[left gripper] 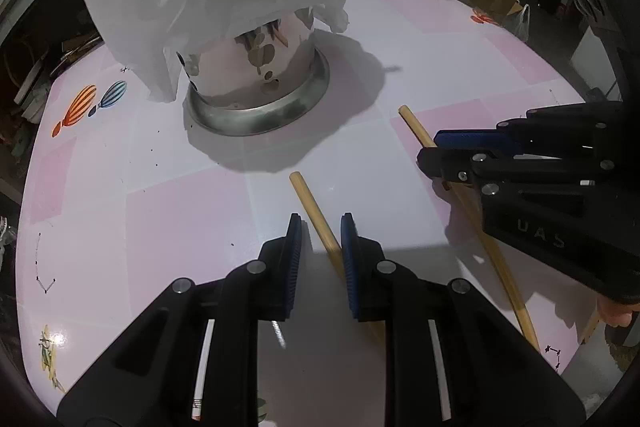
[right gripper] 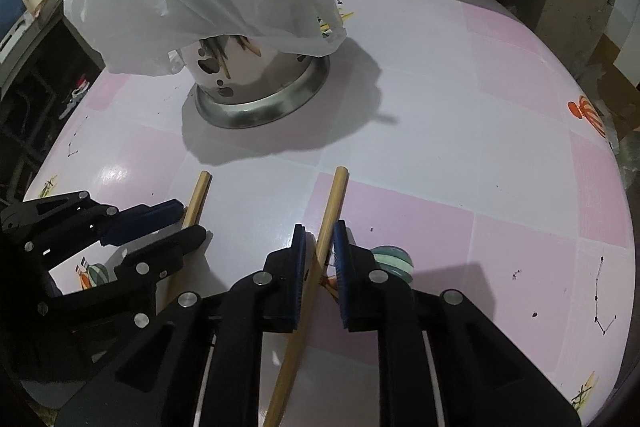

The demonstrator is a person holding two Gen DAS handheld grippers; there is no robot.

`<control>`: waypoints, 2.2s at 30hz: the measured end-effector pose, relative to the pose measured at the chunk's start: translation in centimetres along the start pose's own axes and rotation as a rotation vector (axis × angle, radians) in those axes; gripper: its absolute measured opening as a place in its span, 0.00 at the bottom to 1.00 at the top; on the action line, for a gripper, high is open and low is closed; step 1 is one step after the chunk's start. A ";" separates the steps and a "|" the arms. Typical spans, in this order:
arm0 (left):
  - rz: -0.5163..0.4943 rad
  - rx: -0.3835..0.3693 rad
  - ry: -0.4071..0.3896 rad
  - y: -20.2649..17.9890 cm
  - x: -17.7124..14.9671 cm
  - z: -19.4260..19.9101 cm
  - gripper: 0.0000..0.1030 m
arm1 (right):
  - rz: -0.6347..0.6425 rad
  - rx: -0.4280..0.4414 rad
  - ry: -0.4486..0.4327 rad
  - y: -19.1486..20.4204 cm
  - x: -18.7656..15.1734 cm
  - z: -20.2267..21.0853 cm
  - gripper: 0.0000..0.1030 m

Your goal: Organize utensils

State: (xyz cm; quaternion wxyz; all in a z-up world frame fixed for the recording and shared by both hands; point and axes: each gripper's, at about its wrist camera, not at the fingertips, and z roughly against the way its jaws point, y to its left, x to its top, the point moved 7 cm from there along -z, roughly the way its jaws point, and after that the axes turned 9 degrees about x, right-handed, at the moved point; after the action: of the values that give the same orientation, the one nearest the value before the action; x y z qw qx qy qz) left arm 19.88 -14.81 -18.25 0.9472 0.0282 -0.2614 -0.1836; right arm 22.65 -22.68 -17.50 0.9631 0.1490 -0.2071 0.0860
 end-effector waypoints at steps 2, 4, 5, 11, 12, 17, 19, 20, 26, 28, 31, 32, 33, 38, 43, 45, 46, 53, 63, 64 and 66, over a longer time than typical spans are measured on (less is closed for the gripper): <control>0.002 0.006 0.003 -0.1 0.1 0.0 0.15 | 0.000 -0.012 -0.005 0.0 0.0 0.0 0.14; 0.008 0.015 0.000 -0.1 0.2 -0.1 0.12 | 0.006 -0.032 -0.007 0.2 -0.3 0.2 0.11; 0.012 0.015 0.000 -0.2 0.4 -0.2 0.11 | 0.004 -0.031 -0.008 0.4 -0.4 0.3 0.10; 0.037 -0.003 0.002 0.1 0.5 -0.2 0.05 | -0.027 0.002 -0.040 0.0 -0.4 1.5 0.06; 0.042 -0.007 -0.004 0.1 0.6 -0.1 0.05 | -0.027 0.006 -0.053 0.1 -0.3 2.0 0.06; 0.061 -0.021 -0.050 0.5 1.5 1.6 0.05 | -0.029 0.017 -0.108 0.3 0.2 4.3 0.06; 0.069 -0.026 -0.073 0.7 2.1 2.5 0.05 | -0.028 0.023 -0.134 0.4 0.5 5.4 0.06; 0.075 -0.029 -0.087 0.9 2.4 3.1 0.05 | -0.027 0.025 -0.144 0.4 0.6 5.9 0.06; 0.110 -0.071 -0.193 1.6 4.5 7.2 0.05 | -0.012 0.023 -0.219 0.4 2.1 8.6 0.06; 0.119 -0.088 -0.235 1.7 5.0 8.8 0.05 | -0.005 0.015 -0.242 0.5 2.5 9.6 0.06; 0.128 -0.108 -0.277 1.6 5.9 10.3 0.05 | 0.008 0.000 -0.274 0.5 2.8 10.8 0.06; 0.136 -0.121 -0.294 1.7 6.2 11.0 0.05 | 0.010 0.000 -0.280 0.6 2.9 11.0 0.06; 0.141 -0.130 -0.308 1.8 6.4 11.6 0.05 | 0.013 -0.004 -0.287 0.6 3.0 11.3 0.06; 0.154 -0.169 -0.353 1.9 7.1 13.2 0.05 | 0.027 -0.022 -0.310 0.7 3.1 12.2 0.06; 0.160 -0.184 -0.356 2.0 7.2 13.2 0.05 | 0.048 -0.040 -0.323 1.2 3.1 12.7 0.06; 0.167 -0.190 -0.349 2.2 7.0 13.0 0.05 | 0.054 -0.044 -0.324 1.3 3.1 12.8 0.06; 0.169 -0.193 -0.347 2.3 6.9 12.9 0.05 | 0.055 -0.045 -0.325 1.3 3.0 12.8 0.06; 0.185 -0.206 -0.353 2.6 6.9 12.8 0.05 | 0.061 -0.046 -0.329 1.5 3.1 13.0 0.06; 0.185 -0.209 -0.392 3.0 7.0 14.3 0.05 | 0.065 -0.036 -0.347 1.7 3.3 13.8 0.06; 0.183 -0.207 -0.397 3.0 6.9 14.4 0.05 | 0.065 -0.032 -0.350 1.8 3.3 14.0 0.06; 0.181 -0.204 -0.406 3.0 6.9 14.8 0.05 | 0.066 -0.028 -0.356 1.9 3.4 14.3 0.06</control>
State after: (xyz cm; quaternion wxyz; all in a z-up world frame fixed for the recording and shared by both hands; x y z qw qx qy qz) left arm 18.93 -13.87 -1.72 0.8857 -0.1287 -0.4279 -0.1256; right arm 19.93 -25.20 -3.14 0.9099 0.1417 -0.3800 0.0869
